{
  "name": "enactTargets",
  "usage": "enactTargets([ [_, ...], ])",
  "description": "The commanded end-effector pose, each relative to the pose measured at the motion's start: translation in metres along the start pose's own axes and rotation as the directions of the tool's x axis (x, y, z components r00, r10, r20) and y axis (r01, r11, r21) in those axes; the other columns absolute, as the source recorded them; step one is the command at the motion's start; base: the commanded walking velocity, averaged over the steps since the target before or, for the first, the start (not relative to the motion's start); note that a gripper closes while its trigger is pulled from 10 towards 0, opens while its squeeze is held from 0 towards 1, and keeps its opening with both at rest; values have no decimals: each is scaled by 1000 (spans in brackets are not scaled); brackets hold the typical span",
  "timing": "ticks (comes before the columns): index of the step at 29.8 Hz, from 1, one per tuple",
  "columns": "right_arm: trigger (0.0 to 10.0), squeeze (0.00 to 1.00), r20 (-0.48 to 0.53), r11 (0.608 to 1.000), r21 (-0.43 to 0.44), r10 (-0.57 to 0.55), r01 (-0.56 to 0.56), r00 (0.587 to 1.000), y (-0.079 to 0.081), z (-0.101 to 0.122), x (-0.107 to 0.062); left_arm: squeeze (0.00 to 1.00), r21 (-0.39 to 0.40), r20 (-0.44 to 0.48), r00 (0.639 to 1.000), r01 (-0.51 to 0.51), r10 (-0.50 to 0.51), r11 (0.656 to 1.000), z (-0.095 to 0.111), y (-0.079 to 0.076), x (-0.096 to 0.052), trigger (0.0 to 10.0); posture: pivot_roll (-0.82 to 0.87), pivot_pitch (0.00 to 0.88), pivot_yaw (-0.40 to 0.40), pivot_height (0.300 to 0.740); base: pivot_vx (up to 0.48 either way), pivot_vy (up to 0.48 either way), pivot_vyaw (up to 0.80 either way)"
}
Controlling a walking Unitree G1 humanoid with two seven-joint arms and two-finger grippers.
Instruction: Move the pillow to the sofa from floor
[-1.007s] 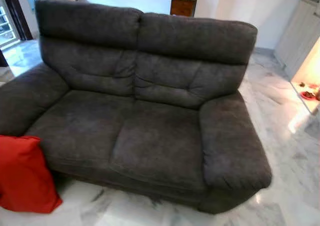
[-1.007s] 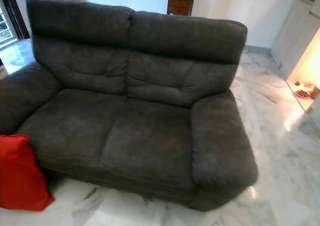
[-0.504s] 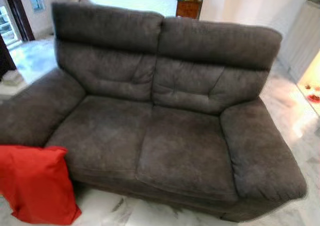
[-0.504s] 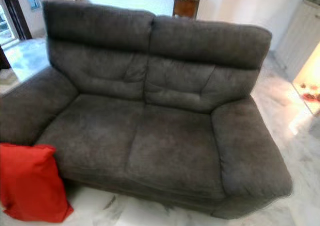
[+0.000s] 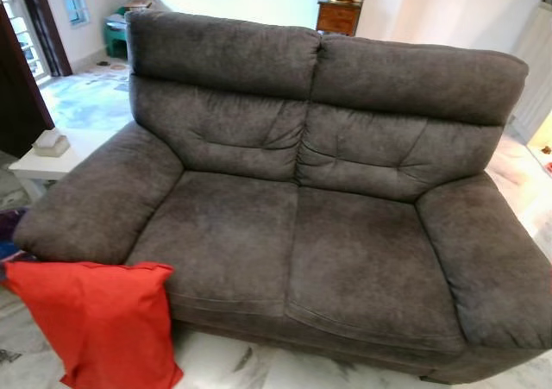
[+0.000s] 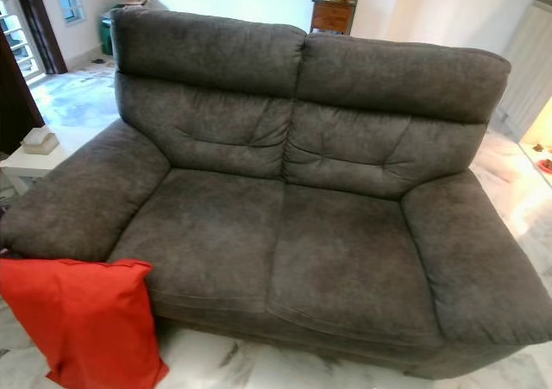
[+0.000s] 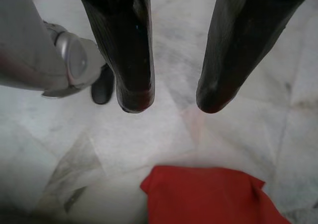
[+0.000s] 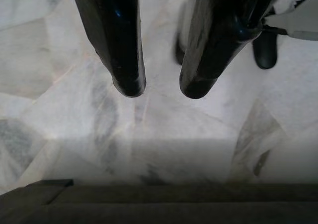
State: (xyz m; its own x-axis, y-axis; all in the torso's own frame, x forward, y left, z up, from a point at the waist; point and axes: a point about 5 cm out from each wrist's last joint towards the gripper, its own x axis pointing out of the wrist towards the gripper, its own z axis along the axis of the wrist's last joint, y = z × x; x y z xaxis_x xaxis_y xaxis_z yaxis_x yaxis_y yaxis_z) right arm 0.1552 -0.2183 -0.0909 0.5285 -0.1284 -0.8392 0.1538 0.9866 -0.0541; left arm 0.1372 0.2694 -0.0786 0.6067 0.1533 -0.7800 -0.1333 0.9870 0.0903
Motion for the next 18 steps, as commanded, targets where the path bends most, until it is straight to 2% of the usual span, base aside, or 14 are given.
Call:
enactTargets([
  [1,10000,0,41,979,166,110,-115,993,43,21,5,0,67,-96,995,42,-35,997,7,-27,10,10000,209,65,-5,740,0,480,0],
  [13,10000,0,42,980,162,113,-119,993,42,22,5,0,61,-97,995,37,-31,997,7,-27,10,10000,208,67,-10,740,0,470,0],
  [18,10000,0,43,980,163,113,-119,993,42,22,5,0,60,-93,995,35,-29,998,7,-26,10,10000,204,66,-9,740,0,52,0],
])
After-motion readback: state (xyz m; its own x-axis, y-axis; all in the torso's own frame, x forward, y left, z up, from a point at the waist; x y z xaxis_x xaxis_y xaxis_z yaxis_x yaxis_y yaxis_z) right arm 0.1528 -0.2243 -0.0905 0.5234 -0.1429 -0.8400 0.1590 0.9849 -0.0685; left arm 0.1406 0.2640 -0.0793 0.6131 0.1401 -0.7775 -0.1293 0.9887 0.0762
